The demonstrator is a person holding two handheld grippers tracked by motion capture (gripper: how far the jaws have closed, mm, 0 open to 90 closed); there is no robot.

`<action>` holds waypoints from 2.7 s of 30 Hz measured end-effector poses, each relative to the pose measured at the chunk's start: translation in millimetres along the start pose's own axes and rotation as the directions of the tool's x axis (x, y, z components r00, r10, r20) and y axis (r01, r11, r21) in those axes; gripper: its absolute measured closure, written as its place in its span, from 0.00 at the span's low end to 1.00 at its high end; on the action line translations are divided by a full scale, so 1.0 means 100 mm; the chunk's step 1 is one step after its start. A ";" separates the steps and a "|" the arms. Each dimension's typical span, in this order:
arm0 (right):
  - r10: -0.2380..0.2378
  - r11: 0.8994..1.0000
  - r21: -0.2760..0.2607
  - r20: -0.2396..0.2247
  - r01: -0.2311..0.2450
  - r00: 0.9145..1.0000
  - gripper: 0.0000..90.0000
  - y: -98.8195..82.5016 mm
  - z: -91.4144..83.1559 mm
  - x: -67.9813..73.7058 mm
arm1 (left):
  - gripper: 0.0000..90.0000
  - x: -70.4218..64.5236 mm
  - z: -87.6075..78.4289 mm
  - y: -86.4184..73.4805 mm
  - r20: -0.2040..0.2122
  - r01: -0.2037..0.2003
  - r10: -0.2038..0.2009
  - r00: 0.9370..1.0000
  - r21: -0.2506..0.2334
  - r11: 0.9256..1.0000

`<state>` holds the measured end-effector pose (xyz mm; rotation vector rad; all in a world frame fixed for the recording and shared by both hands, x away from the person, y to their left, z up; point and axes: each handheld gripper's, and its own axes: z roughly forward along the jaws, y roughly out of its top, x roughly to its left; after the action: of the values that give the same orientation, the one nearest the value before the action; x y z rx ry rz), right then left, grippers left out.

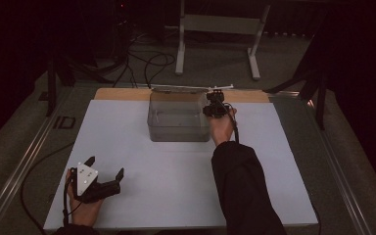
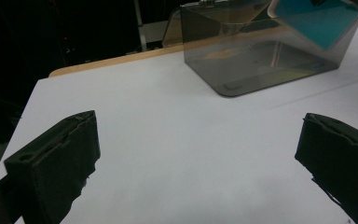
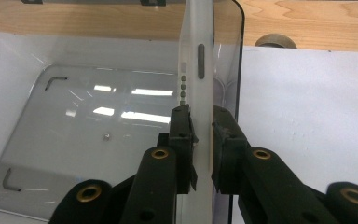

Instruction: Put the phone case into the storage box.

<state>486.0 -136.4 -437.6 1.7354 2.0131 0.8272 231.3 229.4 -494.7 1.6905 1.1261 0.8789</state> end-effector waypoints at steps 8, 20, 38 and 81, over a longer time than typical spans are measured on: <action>0.003 1.000 0.007 -0.002 -0.003 1.000 0.89 0.01 0.00 0.01 | 0.00 0.00 0.00 0.00 0.001 -0.002 0.002 1.000 0.001 1.000; 0.003 1.000 0.029 0.005 -0.004 1.000 0.89 -0.01 0.07 0.09 | 0.00 0.00 0.00 0.00 0.001 0.003 -0.003 1.000 -0.003 1.000; -0.002 0.999 0.050 0.025 0.001 1.000 0.89 -0.02 0.11 0.11 | 0.00 0.00 -0.01 0.00 0.002 0.002 -0.002 1.000 -0.003 1.000; 0.005 0.999 0.043 0.044 -0.007 0.999 0.89 -0.04 0.10 0.10 | 0.00 -0.01 0.00 0.00 0.006 -0.001 0.001 1.000 -0.001 1.000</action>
<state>487.2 -124.7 -446.0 1.7687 2.0118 0.7458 231.2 228.6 -494.7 1.6922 1.1213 0.8745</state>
